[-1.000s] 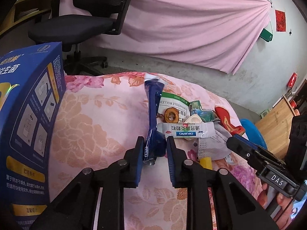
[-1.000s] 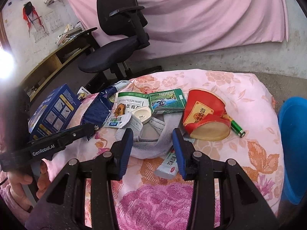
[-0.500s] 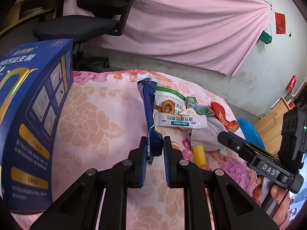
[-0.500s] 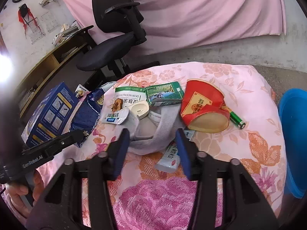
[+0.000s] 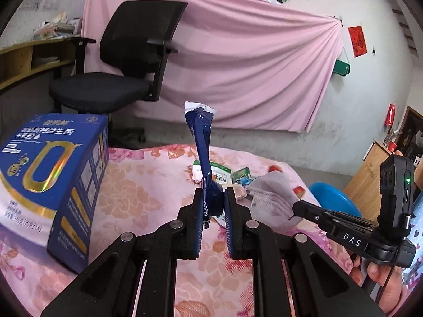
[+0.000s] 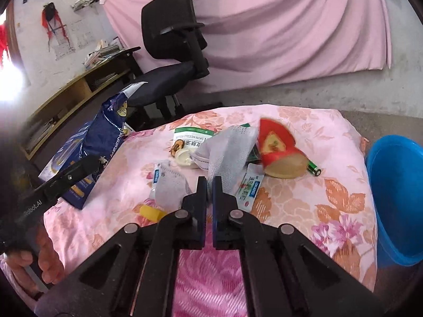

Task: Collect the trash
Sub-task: 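Lift the blue wrapper and white mask and carry them toward the blue basin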

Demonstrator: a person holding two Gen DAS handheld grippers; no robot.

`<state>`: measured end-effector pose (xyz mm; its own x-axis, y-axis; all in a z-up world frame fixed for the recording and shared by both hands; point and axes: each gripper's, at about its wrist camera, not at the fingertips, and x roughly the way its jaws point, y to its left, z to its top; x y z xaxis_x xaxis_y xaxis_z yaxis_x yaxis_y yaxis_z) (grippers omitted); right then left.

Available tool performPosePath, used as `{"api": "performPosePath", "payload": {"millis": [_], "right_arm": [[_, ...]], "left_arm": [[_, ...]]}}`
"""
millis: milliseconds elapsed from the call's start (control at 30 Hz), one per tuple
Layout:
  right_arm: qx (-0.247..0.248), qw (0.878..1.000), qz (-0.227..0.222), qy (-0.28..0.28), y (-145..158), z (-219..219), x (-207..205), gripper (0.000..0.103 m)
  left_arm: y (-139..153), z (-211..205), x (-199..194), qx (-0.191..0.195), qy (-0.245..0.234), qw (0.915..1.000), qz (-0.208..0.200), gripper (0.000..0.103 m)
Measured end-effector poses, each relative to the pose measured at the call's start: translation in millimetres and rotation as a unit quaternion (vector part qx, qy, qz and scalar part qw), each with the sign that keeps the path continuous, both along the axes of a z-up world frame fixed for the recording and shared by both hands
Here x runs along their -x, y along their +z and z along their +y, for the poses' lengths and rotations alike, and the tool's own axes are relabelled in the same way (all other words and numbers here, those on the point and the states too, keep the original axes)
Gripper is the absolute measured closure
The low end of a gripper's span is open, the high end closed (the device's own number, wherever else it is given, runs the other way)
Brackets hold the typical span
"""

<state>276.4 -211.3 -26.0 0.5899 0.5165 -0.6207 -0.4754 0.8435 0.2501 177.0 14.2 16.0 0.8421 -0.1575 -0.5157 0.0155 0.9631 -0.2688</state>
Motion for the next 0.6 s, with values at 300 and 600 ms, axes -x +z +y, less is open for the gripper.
{"api": "performPosePath", "payload": {"millis": [300, 600], "right_arm": [[-0.034, 0.994, -0.104, -0.011, 34, -19, 31, 0.077], [-0.076, 0.974, -0.207, -0.053, 71, -46, 43, 0.077]], "left_arm": [[6, -21, 15, -0.001, 0.011, 0.9998, -0.017, 0.091], [28, -65, 17, -0.027, -0.016, 0.9952, -0.093, 0.091]]}}
